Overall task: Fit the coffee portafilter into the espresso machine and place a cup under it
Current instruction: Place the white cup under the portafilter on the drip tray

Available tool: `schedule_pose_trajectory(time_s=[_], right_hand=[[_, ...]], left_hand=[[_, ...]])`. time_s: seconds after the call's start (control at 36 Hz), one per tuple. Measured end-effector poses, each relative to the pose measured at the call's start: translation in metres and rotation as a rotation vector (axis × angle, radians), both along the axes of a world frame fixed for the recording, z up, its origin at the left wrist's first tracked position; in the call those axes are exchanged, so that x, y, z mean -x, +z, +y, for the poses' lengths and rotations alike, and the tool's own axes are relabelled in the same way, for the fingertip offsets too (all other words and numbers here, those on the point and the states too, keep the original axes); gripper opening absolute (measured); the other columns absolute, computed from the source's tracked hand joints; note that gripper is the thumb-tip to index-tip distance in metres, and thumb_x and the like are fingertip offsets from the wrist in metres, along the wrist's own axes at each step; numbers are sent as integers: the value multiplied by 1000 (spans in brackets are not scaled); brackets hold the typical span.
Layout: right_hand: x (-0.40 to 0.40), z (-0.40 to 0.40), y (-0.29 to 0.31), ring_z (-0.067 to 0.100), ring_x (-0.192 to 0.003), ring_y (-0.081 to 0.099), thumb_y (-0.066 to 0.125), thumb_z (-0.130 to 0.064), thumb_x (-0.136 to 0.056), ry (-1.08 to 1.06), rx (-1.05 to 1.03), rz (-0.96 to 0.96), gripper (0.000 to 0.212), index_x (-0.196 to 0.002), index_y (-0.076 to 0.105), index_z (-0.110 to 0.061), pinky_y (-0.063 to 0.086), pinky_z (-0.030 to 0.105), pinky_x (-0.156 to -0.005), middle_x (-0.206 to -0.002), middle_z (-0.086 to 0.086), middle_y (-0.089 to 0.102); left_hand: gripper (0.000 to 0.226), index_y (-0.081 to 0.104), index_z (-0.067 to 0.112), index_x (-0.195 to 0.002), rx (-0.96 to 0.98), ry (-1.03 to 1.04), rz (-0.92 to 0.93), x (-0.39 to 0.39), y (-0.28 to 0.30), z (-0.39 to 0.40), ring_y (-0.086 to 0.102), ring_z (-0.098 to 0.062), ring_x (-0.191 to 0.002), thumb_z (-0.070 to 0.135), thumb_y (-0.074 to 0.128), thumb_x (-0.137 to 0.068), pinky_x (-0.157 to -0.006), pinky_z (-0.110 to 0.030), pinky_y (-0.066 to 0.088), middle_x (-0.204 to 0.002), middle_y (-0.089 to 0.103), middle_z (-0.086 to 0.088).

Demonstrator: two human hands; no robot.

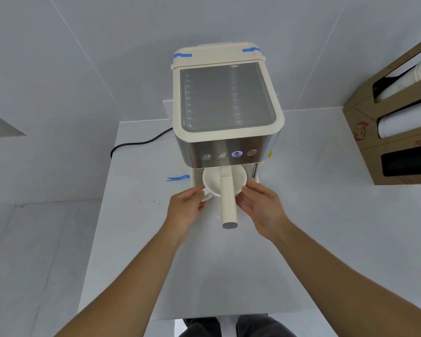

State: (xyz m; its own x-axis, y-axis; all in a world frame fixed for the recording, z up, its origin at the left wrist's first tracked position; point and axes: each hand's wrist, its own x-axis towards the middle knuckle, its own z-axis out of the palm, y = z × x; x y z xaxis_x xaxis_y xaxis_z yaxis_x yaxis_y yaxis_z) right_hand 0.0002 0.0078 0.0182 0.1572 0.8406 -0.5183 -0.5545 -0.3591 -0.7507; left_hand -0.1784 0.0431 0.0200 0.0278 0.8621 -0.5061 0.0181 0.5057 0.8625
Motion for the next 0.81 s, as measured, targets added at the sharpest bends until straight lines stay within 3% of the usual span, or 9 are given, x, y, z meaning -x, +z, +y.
schedule_pose_trajectory(time_s=[0.19, 0.44, 0.56, 0.67, 0.81], right_hand=[[9, 11, -3, 23, -96, 67, 60, 4, -91, -82, 1, -18, 28, -108, 75, -12, 57, 34, -91, -109, 12, 73], [17, 11, -12, 21, -99, 66, 58, 3, -93, -129, 21, -4, 30, -117, 71, -8, 56, 34, -94, -125, 14, 69], [19, 11, -15, 20, -94, 66, 58, -1, -95, -154, 41, -15, 29, -121, 69, -7, 58, 32, -90, -118, 12, 70], [22, 10, -16, 18, -85, 67, 60, -3, -94, -167, 55, -58, 22, -111, 73, -6, 58, 31, -83, -99, 9, 71], [22, 10, -16, 20, -92, 69, 62, -4, -93, -195, 71, -36, 18, -107, 73, -4, 57, 36, -91, -106, 12, 73]], left_hand=[[31, 77, 31, -82, 21, 60, -32, -7, -1, 12, 70, -24, -100, 7, 61, -91, -91, -34, 55, -95, 76, 4], [32, 75, 32, -80, 35, 145, -65, -11, -10, 6, 69, -17, -97, 6, 60, -93, -86, -30, 55, -94, 73, 9], [32, 76, 33, -79, 35, 172, -64, -13, -15, 7, 69, -17, -97, 8, 61, -93, -84, -29, 56, -93, 73, 10], [28, 76, 32, -87, 37, 185, -68, -17, -17, 6, 69, -20, -101, 9, 61, -93, -89, -32, 56, -104, 73, 3], [21, 76, 24, -104, 38, 206, -74, -23, -18, 5, 68, -22, -104, 12, 61, -94, -89, -32, 56, -116, 71, -3]])
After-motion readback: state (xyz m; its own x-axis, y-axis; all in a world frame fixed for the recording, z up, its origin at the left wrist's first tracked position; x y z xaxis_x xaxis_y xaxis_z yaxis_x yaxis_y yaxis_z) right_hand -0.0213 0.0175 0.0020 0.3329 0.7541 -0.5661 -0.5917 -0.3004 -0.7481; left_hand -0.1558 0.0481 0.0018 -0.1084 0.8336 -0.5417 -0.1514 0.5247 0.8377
